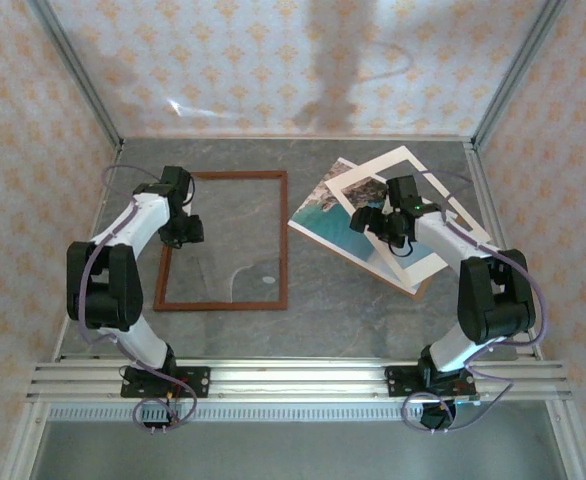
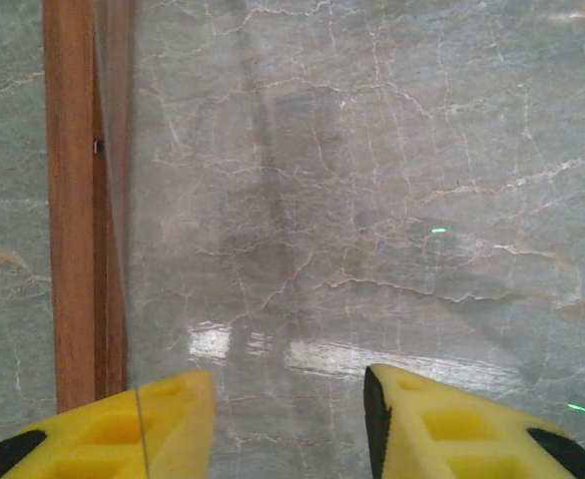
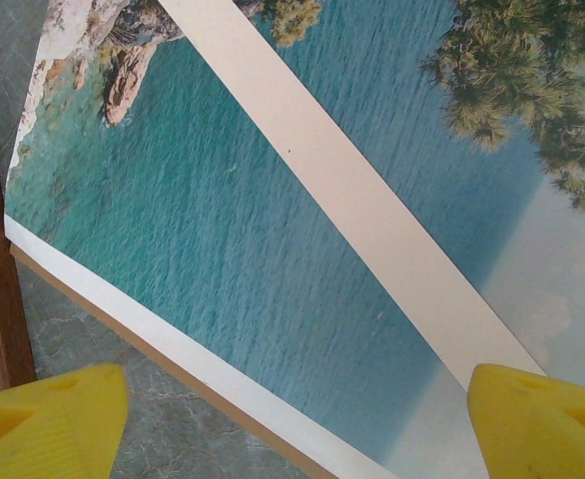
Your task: Put the photo into the frame
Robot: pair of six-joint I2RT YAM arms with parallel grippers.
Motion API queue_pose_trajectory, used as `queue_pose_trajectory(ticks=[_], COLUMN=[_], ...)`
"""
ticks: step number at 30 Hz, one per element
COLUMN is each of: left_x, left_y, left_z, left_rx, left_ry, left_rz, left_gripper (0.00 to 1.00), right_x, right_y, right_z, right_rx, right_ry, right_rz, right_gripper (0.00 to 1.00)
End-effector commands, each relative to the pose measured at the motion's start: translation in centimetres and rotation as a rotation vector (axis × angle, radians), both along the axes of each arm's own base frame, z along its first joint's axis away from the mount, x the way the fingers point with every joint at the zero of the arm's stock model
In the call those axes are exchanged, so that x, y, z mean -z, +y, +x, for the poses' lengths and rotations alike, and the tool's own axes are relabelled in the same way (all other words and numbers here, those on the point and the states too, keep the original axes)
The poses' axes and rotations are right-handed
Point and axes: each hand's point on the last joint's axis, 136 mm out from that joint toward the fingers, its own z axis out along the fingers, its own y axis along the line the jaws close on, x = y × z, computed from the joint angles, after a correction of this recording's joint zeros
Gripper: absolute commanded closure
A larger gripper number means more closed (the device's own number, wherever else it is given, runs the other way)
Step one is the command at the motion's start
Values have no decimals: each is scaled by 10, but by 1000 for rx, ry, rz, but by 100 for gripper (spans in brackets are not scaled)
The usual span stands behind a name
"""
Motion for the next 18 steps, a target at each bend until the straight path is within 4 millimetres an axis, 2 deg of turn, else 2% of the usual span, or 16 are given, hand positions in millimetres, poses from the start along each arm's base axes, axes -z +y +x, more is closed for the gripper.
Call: queue_pose_trajectory(ticks=[1, 9, 18], left_x=[1, 12, 15], left_y=[5, 14, 24], left_z=[2, -1, -3], left_rx=[1, -25, -49], left_ry=[28, 65, 73], left_rz=[15, 17, 21], left_gripper=[51, 33, 19], right_x=[-9, -10, -9], right_y=[4, 3, 3], right_z=[6, 5, 5], right_rx=[-19, -18, -20], right_ry=[-31, -35, -35], right_rz=[-5, -10, -12], right_gripper=[12, 12, 12])
